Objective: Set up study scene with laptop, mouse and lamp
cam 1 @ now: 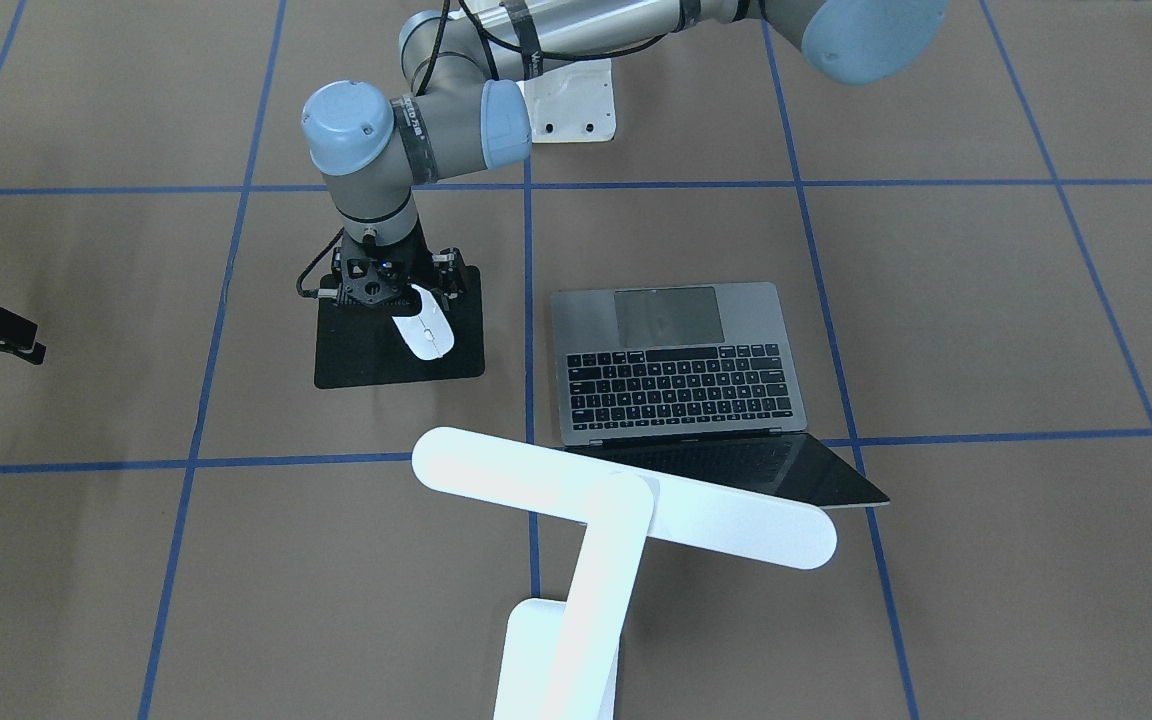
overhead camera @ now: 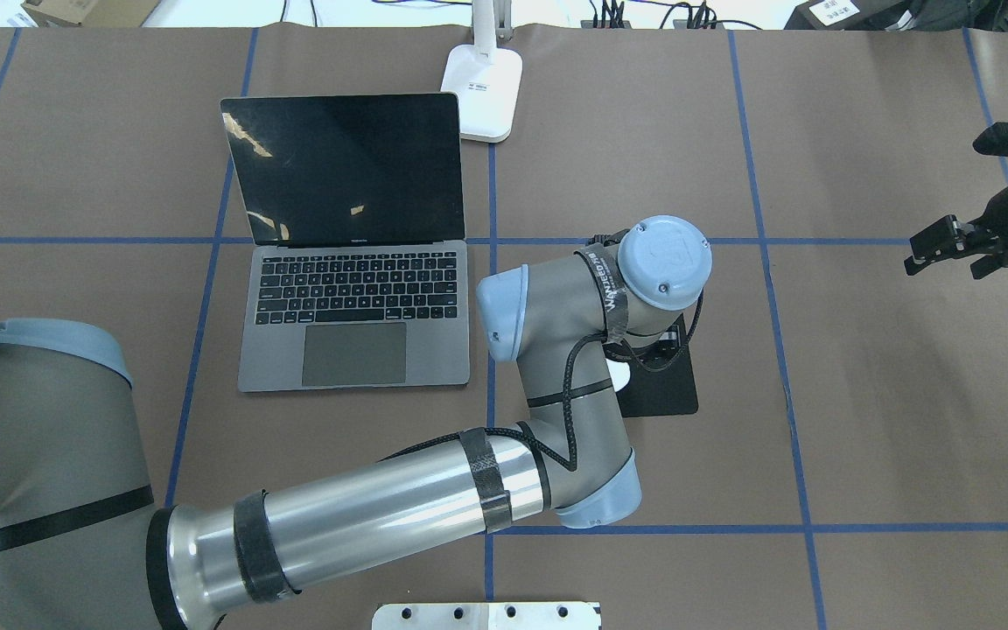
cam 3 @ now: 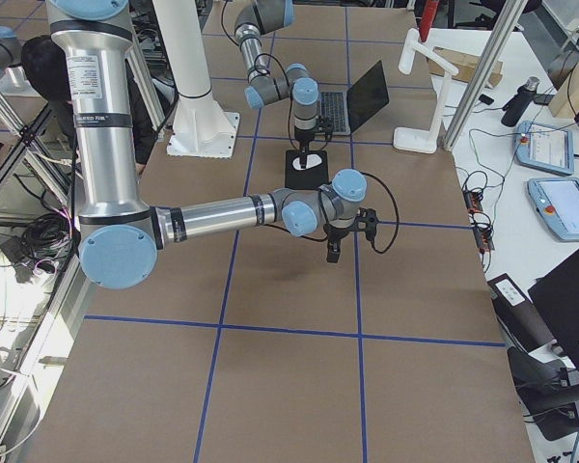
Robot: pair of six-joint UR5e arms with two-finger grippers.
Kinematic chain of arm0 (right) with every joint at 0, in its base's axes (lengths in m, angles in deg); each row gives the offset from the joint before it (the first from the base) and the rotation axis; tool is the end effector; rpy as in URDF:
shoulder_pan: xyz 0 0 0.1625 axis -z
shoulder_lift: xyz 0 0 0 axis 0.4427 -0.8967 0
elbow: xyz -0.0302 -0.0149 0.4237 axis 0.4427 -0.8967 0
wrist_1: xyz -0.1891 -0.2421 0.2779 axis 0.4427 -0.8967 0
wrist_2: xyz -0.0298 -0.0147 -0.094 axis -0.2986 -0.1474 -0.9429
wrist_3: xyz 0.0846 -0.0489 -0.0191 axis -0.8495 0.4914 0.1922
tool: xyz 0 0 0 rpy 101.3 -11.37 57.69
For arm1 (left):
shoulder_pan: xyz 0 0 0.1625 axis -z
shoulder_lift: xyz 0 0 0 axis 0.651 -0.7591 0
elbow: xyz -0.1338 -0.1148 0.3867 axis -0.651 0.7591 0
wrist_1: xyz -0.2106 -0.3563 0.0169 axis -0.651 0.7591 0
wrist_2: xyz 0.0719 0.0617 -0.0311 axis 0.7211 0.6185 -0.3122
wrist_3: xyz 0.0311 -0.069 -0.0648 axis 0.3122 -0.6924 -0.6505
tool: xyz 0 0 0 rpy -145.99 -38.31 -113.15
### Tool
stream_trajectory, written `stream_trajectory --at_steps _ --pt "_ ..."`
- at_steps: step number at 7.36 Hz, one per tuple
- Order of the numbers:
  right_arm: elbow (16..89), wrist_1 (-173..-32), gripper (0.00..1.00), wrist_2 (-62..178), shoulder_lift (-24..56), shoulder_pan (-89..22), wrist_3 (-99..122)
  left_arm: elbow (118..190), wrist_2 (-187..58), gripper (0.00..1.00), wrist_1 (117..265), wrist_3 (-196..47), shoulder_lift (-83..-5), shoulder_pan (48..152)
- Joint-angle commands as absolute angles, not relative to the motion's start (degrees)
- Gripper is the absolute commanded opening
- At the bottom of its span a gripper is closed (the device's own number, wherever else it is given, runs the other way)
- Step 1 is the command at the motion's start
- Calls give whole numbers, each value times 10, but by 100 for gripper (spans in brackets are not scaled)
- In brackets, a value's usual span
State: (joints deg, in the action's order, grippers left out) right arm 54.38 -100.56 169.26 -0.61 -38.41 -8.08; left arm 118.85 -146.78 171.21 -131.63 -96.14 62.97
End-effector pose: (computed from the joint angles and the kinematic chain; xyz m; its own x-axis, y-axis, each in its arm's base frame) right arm -0.1716 -0.5128 0.5530 0.6591 0.0286 0.7515 0.0077 0.9990 -0.0447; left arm 0.7477 -0.4264 0.0574 0.6959 0.0376 -0.7172 0.0038 0.9984 0.0561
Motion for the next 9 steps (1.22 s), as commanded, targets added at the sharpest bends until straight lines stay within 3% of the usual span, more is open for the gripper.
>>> stream_trajectory --at_steps 1,3,6,7,9 --pt "544 -1004 99 1693 -4 -387 -80 1219 -1470 99 1697 -1317 -959 648" --pt "535 -1002 99 1688 -2 -396 -76 1347 -1475 99 1634 -1314 -897 684" --pt "524 -1004 99 1687 0 -411 -77 1593 -1527 99 1583 -1223 -686 751" --pt "508 -999 99 1680 -3 -419 -74 1649 -1546 99 1554 -1148 -634 789" --pt "501 -999 99 1620 -4 -428 -74 1757 -1646 99 1561 -1005 -455 914"
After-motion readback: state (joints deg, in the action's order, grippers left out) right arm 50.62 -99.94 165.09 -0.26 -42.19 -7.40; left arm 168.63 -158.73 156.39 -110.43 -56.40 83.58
